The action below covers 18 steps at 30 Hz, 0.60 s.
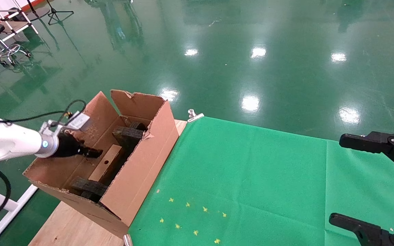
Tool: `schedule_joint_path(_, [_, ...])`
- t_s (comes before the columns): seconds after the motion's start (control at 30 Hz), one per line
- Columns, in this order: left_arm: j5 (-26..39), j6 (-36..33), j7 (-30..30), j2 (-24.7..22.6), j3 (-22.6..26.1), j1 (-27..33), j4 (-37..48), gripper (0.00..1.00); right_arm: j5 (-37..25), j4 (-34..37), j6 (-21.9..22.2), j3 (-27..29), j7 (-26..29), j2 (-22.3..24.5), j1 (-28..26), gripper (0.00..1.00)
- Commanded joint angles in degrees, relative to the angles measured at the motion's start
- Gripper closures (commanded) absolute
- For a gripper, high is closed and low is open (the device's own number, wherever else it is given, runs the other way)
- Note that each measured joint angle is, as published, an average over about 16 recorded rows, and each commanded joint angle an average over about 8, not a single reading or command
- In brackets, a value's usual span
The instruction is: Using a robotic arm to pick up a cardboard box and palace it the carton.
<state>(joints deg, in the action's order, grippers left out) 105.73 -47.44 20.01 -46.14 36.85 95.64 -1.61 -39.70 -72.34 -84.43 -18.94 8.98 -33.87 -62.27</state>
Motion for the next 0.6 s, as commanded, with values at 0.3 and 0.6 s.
schedule_joint_path(0.3, [-5.4,-13.1,-1.5,6.5,-3.6,7.3,-5.4,0.00,0.0,0.0,0.0,0.0,0.0,0.0,0.0,0.00])
schedule_joint_path(0.6, [-5.8,-15.5,-0.5,8.8,-3.9,10.2,-8.0,0.00,0.0,0.0,0.0,0.0,0.0,0.0,0.0,0.00])
